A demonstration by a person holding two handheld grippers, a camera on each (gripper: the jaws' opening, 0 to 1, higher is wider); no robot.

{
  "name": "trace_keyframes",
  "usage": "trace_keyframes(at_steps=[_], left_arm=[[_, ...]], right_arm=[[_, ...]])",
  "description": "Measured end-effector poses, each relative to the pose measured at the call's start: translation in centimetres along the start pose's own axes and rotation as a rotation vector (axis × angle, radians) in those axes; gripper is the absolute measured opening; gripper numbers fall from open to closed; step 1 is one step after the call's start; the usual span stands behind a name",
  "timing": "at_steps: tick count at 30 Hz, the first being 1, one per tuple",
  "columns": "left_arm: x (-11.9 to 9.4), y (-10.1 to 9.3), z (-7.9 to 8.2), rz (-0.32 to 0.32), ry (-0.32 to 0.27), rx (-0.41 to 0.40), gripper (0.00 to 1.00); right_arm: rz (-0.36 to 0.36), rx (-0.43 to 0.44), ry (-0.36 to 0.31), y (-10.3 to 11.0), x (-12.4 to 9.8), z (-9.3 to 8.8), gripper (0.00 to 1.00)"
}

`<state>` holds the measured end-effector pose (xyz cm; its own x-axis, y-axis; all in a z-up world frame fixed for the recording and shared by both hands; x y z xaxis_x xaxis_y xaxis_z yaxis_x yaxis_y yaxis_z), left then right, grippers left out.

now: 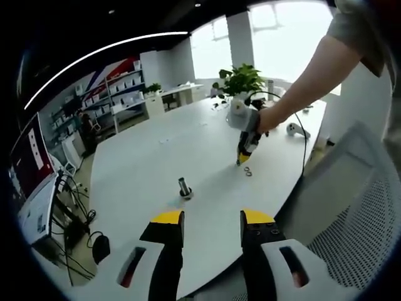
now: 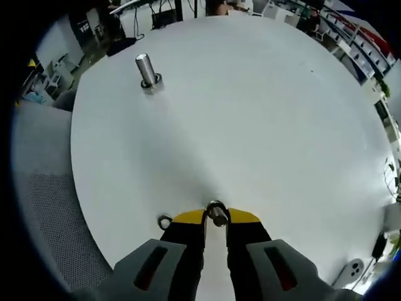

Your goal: Place the washer onto the threaded stud by aligning its center hole with the stud, sliding it down to the base, and recovering from edge contact or off-axis alignment until the washer reaches the visible bottom stop.

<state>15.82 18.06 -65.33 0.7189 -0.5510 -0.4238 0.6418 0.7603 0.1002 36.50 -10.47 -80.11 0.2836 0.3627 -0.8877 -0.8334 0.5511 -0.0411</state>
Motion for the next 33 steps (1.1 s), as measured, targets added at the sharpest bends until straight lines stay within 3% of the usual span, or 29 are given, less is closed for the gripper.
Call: trace_keyframes(at_steps=[11,16,33], left_arm=[[0.0,0.17,-0.08,0.008,0.004,-0.003,0.33],[0.02,0.21,-0.17,0.012,0.009,0.008,0.33],[-0.06,0.24,-0.18,0.023,0.005,0.022,0.34]], right_arm=[[0.001,-0.01,0.002,0.04,0.32,0.44,0.14],[0.026,0.06,-0.016,-0.08,0.36,0.45,0.14],[0.012,0.087,-0.032,0.25,-0.54,0.36,0.2]])
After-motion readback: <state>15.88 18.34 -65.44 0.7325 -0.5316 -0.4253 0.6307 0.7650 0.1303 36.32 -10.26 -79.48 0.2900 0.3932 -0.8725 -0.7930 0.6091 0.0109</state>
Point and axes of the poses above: the point that each gripper's makers call its tool centre point, and the gripper's own axes: x roughly forward along the fingers, y roughly to its left, z roughly out of its top, the point moved 7 cm from there along -x, roughly backward along the fingers, and after that the axes turned 9 degrees about -y, right-handed, at the moved point
